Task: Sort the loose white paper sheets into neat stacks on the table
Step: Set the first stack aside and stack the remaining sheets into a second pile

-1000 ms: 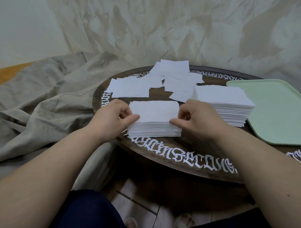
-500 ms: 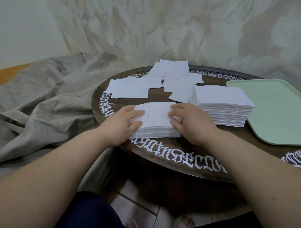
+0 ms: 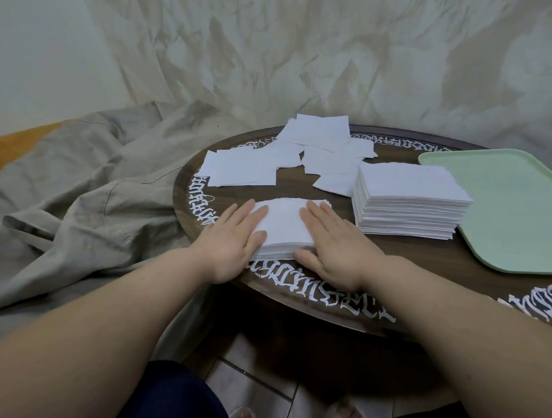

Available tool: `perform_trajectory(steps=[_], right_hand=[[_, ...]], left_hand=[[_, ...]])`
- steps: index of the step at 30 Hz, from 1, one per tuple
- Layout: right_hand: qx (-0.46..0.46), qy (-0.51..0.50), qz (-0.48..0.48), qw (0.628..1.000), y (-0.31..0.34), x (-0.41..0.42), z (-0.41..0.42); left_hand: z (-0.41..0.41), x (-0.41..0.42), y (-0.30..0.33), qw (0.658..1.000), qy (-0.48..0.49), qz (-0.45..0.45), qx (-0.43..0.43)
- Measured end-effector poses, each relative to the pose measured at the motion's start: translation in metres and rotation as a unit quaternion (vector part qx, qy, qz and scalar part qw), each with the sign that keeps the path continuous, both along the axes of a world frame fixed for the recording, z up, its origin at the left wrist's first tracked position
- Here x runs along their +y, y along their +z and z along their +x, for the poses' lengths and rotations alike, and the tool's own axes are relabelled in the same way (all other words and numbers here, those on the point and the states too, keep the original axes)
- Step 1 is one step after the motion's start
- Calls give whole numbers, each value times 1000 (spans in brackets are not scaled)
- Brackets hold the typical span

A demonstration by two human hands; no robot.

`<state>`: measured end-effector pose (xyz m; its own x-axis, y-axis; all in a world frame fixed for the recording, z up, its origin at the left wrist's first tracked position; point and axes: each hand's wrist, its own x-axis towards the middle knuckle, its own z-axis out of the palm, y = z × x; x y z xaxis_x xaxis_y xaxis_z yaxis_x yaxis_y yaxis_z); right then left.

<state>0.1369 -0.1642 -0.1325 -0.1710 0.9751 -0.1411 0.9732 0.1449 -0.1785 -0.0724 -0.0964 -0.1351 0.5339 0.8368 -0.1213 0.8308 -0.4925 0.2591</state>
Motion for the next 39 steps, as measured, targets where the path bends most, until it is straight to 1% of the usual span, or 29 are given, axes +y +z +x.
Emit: perform_trajectory(steps=[4,9,12,15,18,21,26,29,31,33,36,39], right_hand=[[44,-10,25,999,7,-4,-1],[161,-54,99,980,35,2,-11],[169,-62,116,977,54,21,-15],[152,-87,114,978,67,52,-10],[139,-121,73,980,65,83,-4],[139,-173,37,974,55,114,1],[83,-265,-2,961,36,160,12],[58,-311,-34,948,26,175,15],[46,-310,-51,948,21,178,13],[26,-281,-50,958,17,179,10],[23,-238,-52,970,16,180,2],[27,-224,-10,974,15,178,0]], left_hand=[[-1,-6,6,999,13,27,-45],[0,-4,25,986,34,81,-139],[4,14,40,984,31,78,-156],[10,42,54,986,36,89,-140],[21,70,58,989,32,93,-109],[36,101,49,992,30,88,-82],[61,153,28,995,40,93,-21],[68,168,13,996,56,65,15],[66,170,4,997,65,44,26],[61,170,-2,996,75,45,28],[53,167,-2,994,89,49,32],[47,164,0,994,92,43,34]])
